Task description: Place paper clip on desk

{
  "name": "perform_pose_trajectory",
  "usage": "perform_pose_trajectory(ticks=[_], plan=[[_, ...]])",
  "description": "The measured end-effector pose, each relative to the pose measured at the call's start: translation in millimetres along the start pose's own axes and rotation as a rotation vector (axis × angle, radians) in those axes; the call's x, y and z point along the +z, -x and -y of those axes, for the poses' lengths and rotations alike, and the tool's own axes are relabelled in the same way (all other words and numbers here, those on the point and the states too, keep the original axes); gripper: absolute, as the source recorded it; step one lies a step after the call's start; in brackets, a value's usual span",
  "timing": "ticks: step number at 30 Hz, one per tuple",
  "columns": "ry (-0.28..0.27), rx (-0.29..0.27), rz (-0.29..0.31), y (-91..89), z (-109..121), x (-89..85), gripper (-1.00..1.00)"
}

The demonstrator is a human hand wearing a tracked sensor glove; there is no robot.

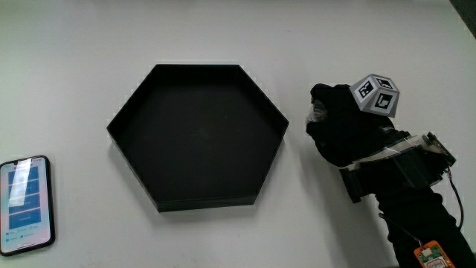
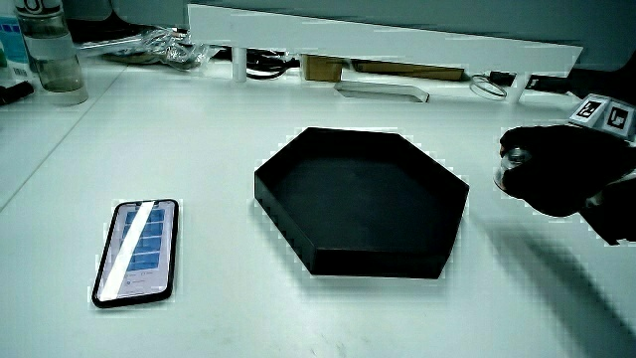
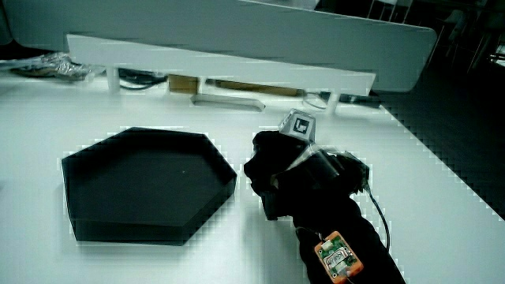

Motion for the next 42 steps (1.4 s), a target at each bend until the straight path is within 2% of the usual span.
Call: perform_pose_trajectory(ticks=[2, 3, 4, 5, 7, 11, 15, 17, 18, 23, 28, 31, 36, 42], plan=[[-0.001, 0.002, -0.004, -5.8, 1.0, 2.2, 0.00], [-0.011, -0.010, -0.012, -10.0, 0.7, 2.9, 0.00], [0.010, -0.037, -0.010, -15.1, -1.6, 2.2, 0.00], [-0.001, -0.022, -0.023, -14.5, 1.7, 3.8, 0.00], [0.002, -0.032, -0.021, -17.5, 1.5, 1.2, 0.00], [0.003, -0.051, -0.015, -23.4, -2.9, -8.2, 0.00], [0.034, -0.086, -0.025, -34.8, -9.3, -19.2, 0.00], [0.025, -0.090, -0.026, -36.1, -8.8, -22.7, 0.00], [0.043, -0.095, -0.022, -39.6, -12.3, -27.5, 0.00], [0.057, -0.123, -0.032, -45.8, -14.5, -35.8, 0.00], [0.061, -0.117, -0.031, -48.7, -14.9, -44.8, 0.00], [0.062, -0.114, -0.056, -52.7, -13.5, -46.3, 0.00], [0.064, -0.110, -0.046, -49.2, -13.9, -44.1, -0.19], [0.079, -0.139, -0.049, -55.0, -17.7, -45.7, -0.42]])
